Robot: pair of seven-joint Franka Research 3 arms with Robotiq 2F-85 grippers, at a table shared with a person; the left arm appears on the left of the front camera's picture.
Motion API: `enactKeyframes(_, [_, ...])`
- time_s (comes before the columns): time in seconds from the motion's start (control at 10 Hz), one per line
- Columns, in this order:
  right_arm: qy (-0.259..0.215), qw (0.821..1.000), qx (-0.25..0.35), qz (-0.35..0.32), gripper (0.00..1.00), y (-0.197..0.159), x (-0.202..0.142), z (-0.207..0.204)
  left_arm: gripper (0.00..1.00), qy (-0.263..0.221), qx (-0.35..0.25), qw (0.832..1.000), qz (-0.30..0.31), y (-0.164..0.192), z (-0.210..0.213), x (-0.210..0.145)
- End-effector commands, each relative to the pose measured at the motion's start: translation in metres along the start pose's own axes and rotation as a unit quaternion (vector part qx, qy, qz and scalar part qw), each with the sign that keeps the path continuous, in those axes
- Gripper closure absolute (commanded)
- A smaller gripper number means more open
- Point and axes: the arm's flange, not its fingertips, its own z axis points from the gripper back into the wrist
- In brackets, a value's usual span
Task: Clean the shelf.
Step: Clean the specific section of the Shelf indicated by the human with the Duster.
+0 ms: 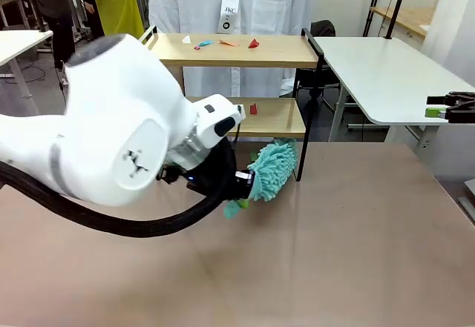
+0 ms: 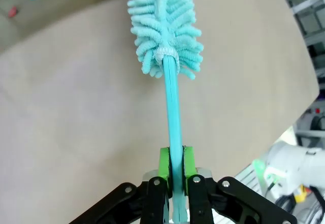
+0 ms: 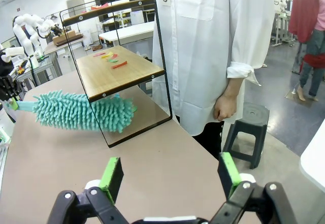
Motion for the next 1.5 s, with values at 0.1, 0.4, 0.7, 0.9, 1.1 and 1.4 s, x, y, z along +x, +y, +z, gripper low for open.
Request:
enactKeyframes(0.1, [0.0, 1.0, 0.0, 0.002, 0.0, 0.0, 0.002, -0.002, 0.87, -0.043, 0.022, 0.997, 0.056, -0.012, -0.029, 0.014])
enactKeyframes(0.4, [0.0, 1.0, 0.0, 0.002, 0.0, 0.0, 0.002, -0.002, 0.87, -0.03, 0.002, 0.999, 0.032, -0.003, -0.02, 0.006])
enactKeyframes(0.7, [0.0, 1.0, 0.0, 0.002, 0.0, 0.0, 0.002, -0.002, 0.87, -0.102, 0.045, 0.99, 0.08, -0.019, -0.028, 0.007])
enactKeyframes(0.9, [0.0, 1.0, 0.0, 0.002, 0.0, 0.0, 0.002, -0.002, 0.87, -0.119, 0.039, 0.987, 0.102, -0.028, -0.049, 0.018])
enactKeyframes(1.1, [0.0, 1.0, 0.0, 0.002, 0.0, 0.0, 0.002, -0.002, 0.87, -0.116, 0.041, 0.986, 0.111, -0.037, -0.066, 0.021])
enactKeyframes(1.4, [0.0, 1.0, 0.0, 0.002, 0.0, 0.0, 0.002, -0.002, 0.87, -0.109, 0.036, 0.987, 0.114, -0.046, -0.084, 0.024])
